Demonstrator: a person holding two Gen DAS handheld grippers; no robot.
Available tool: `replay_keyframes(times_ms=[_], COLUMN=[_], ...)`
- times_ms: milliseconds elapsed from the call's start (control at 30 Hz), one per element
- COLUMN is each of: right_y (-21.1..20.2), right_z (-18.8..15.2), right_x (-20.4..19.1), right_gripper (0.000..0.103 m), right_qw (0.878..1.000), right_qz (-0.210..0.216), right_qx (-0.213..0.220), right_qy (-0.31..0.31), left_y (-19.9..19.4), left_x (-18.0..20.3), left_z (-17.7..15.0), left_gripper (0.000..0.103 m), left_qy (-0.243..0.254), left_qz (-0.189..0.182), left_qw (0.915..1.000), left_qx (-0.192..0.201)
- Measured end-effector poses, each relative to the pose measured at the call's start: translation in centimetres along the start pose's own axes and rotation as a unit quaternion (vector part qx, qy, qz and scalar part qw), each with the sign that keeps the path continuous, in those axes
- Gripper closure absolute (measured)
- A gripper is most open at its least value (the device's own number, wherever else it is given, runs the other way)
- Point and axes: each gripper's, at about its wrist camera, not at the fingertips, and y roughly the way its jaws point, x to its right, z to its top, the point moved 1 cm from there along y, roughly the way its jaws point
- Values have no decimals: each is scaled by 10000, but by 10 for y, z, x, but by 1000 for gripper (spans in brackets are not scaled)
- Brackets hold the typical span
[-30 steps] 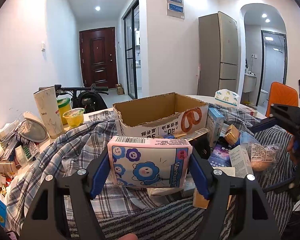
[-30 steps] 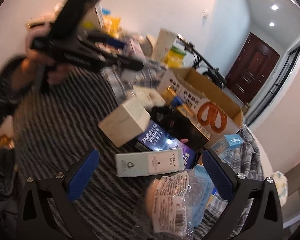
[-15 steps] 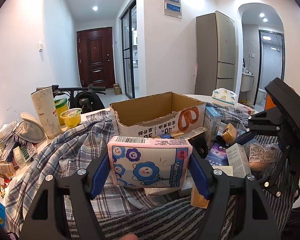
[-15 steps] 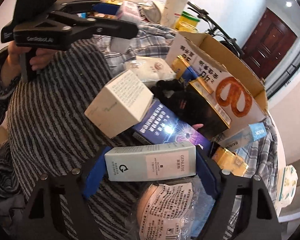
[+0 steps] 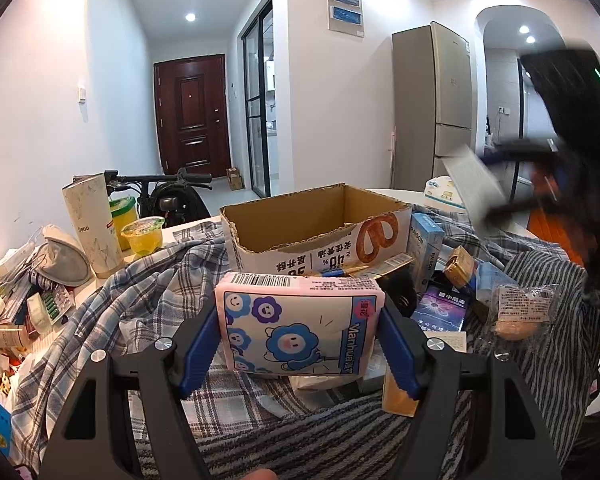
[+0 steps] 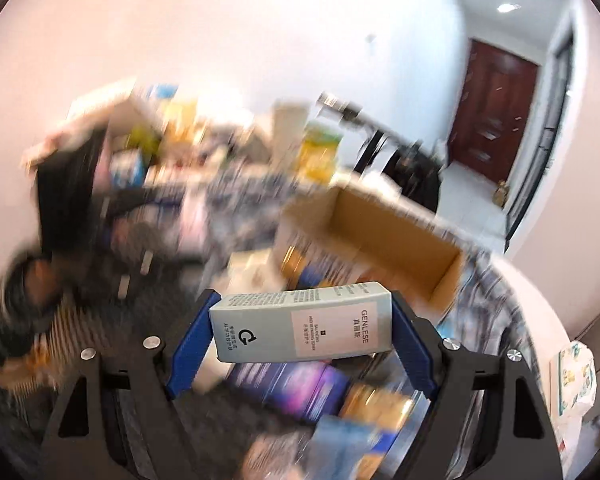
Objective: Organize objects
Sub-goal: 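Grasp the white-green GENLESE box with the right gripper while the left gripper holds the tissue box, then lower the tissue box into the cardboard box and open the left gripper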
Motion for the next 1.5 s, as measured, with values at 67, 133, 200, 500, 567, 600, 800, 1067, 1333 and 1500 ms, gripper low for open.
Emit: replay_keyframes(times_ms=[67,133,200,500,567,600,800,1067,1333,1500], right_y=[-6,-5,-1,77,82,83,80,73,77,84], right_z=[21,41,59,54,45,42,23,16,12,12], right_x=[17,33,45,88,97,100,106,119,127,123], right_gripper=[22,22,22,22,22,22,22,22,22,22], right_qw=[9986,9948,9919,9929,9914,9913,9912,9846,9808,9820], right_qz=[94,249,221,-441,-299,-246,-172,-177,-155,7], right_qx=[384,745,984,804,839,793,634,782,736,588], right_qy=[338,643,777,751,958,1021,1151,1553,1801,1795], left_y=[0,-1,-4,-1,0,0,7,24,66,89], left_x=[0,-1,-4,-11,-12,-13,-17,-5,-2,-21], left_z=[0,0,0,1,1,1,10,115,149,114], left_gripper=[29,29,29,29,29,29,28,29,29,28], left_qy=[-2,-51,-118,-274,-305,-319,-401,-828,-690,-850], left_qz=[-11,-47,-133,-132,-101,-96,128,592,952,830], left_qw=[10000,10000,9998,9995,9995,9994,9990,9947,9926,9924], left_qx=[-8,18,90,29,-2,-21,-178,-174,299,315])
